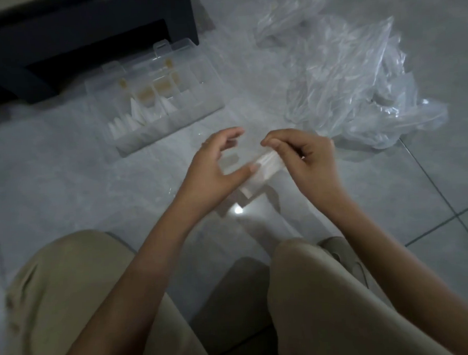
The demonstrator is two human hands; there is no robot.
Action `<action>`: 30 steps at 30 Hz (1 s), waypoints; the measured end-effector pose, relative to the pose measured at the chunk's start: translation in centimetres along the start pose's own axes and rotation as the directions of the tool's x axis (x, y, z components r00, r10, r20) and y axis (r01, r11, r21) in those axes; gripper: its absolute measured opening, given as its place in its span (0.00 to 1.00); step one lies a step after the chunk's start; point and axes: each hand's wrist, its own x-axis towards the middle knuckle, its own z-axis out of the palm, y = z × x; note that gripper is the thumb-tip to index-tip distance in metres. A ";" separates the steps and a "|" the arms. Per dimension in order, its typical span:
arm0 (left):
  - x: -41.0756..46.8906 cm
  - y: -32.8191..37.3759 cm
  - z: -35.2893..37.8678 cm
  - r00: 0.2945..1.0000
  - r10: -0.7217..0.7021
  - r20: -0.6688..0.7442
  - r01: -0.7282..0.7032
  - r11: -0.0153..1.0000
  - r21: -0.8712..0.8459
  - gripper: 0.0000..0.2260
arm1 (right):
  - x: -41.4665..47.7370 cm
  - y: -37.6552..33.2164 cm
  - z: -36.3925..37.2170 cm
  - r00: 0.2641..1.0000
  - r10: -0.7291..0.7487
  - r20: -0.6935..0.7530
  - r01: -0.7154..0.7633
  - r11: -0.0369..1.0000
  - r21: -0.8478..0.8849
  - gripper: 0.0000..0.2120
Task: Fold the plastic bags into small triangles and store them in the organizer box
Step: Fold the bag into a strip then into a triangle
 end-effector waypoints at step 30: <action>0.3 0.1 -4.0 0.982 -0.177 -0.063 0.129 0.879 -0.458 0.09 | 2.3 -2.8 3.9 0.918 0.180 0.354 -0.322 0.860 0.396 0.11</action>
